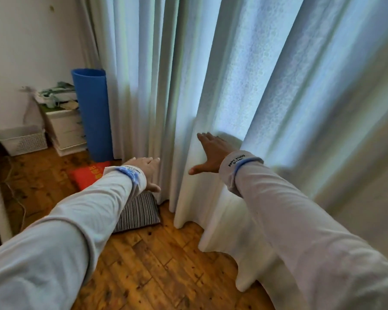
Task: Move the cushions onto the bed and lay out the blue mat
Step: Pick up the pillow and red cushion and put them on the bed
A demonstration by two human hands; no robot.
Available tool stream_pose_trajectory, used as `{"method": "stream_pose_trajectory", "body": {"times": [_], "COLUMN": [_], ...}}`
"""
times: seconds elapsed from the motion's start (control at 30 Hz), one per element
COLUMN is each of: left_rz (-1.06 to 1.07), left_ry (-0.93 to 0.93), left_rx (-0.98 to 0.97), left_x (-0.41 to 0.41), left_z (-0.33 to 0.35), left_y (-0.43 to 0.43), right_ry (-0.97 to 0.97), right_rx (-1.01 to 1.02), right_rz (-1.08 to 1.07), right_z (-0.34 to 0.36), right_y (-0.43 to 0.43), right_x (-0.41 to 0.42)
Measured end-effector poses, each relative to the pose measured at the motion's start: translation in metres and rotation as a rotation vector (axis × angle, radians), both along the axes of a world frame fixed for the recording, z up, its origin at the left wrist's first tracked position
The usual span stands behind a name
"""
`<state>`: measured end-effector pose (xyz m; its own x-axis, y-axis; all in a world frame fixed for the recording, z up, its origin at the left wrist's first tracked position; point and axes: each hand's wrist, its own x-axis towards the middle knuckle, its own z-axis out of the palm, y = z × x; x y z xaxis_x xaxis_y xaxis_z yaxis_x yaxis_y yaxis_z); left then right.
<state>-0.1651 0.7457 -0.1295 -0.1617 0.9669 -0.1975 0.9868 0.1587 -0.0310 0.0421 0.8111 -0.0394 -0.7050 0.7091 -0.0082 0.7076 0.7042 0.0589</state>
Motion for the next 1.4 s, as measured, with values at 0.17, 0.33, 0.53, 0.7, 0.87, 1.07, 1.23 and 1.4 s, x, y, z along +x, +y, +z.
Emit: {"method": "stream_pose_trajectory", "body": {"times": [0.17, 0.33, 0.53, 0.7, 0.87, 1.07, 1.23, 1.4], "left_rz": [0.111, 0.177, 0.312, 0.462, 0.592, 0.711, 0.763, 0.998], "left_ry": [-0.001, 0.04, 0.071, 0.055, 0.038, -0.046, -0.178, -0.51], "left_rx": [-0.025, -0.082, -0.202, -0.27, -0.289, -0.305, -0.343, -0.275], "left_x": [-0.088, -0.159, -0.231, -0.297, -0.357, -0.409, -0.43, -0.438], "left_z": [-0.006, -0.01, -0.027, -0.049, -0.056, -0.086, -0.131, -0.212], "left_y": [0.062, 0.095, 0.117, 0.147, 0.197, 0.254, 0.279, 0.278], "right_ry": [-0.005, -0.019, -0.046, -0.076, -0.067, -0.174, -0.298, -0.316], "right_rx": [-0.026, -0.059, -0.106, -0.133, -0.17, -0.265, -0.387, -0.479], "right_rz": [0.075, 0.15, 0.243, 0.368, 0.484, 0.552, 0.556, 0.491], "right_z": [-0.004, -0.014, -0.04, -0.068, -0.087, -0.132, -0.19, -0.274], "right_y": [0.082, 0.132, 0.195, 0.258, 0.328, 0.401, 0.431, 0.429], "right_x": [-0.092, -0.159, -0.246, -0.344, -0.44, -0.514, -0.56, -0.576]}}
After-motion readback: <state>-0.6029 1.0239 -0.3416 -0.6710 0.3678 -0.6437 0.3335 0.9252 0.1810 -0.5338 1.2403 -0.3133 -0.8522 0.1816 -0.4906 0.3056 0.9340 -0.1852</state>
